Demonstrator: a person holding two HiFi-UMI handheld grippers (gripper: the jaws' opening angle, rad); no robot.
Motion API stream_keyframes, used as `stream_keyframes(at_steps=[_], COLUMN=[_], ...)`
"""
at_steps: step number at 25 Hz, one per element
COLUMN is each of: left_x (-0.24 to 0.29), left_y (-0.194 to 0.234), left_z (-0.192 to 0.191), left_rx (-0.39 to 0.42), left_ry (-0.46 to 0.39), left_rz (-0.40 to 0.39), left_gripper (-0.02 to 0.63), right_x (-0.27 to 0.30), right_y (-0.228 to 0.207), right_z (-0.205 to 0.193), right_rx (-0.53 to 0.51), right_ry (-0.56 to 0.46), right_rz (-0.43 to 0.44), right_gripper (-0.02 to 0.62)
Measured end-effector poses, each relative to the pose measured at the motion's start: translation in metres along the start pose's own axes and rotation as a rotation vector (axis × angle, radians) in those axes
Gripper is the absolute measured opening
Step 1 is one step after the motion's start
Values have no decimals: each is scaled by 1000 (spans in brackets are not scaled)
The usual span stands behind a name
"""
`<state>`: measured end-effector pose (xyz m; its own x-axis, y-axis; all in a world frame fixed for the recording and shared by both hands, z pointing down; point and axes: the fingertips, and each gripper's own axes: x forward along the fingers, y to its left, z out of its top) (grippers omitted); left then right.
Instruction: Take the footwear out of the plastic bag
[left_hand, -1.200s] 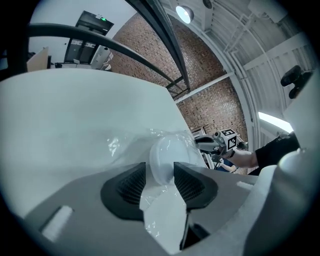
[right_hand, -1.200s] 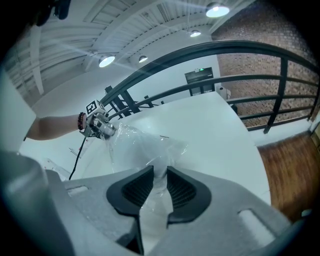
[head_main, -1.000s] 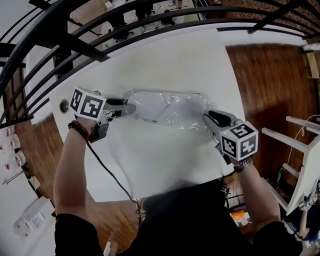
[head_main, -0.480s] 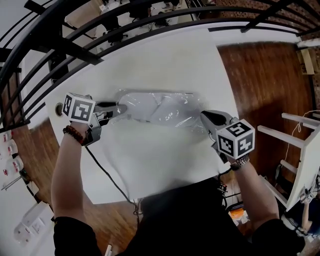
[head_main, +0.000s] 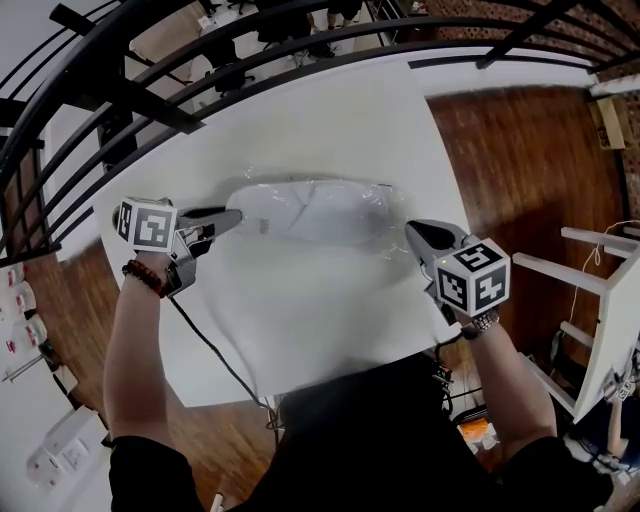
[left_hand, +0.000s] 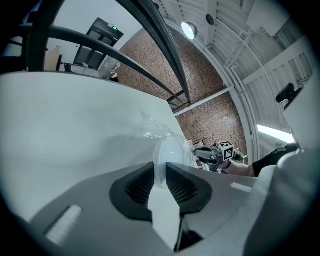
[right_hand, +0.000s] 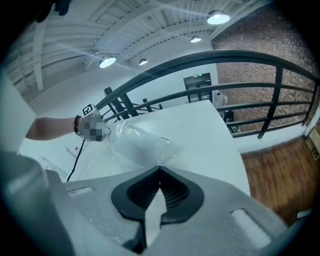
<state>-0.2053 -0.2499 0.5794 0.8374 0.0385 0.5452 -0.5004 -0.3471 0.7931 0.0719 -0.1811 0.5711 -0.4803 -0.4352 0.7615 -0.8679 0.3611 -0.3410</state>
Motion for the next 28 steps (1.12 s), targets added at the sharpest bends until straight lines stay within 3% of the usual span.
stream_keyframes(at_steps=[6,12,24,28], left_x=[-11,-17,-21,-25], left_y=[-2,-14,-28,-35], left_z=[-4,-16,-40,-49], left_rx=[-17,-91,-134,-191], left_ry=[-72,-104,-183,-208], left_rz=[-8,-18,-43,-39], left_gripper=[87,84,81,81], right_x=[-10,-19,-40,-48], right_y=[-5,-13,-24,-28], right_z=[-2,-5,-17,-22], right_rx=[-10,-14,-11,-13], right_ry=[2,6,9,13], right_rz=[-22,-42,-82,-97], right_gripper=[-8,-8,-8,-8])
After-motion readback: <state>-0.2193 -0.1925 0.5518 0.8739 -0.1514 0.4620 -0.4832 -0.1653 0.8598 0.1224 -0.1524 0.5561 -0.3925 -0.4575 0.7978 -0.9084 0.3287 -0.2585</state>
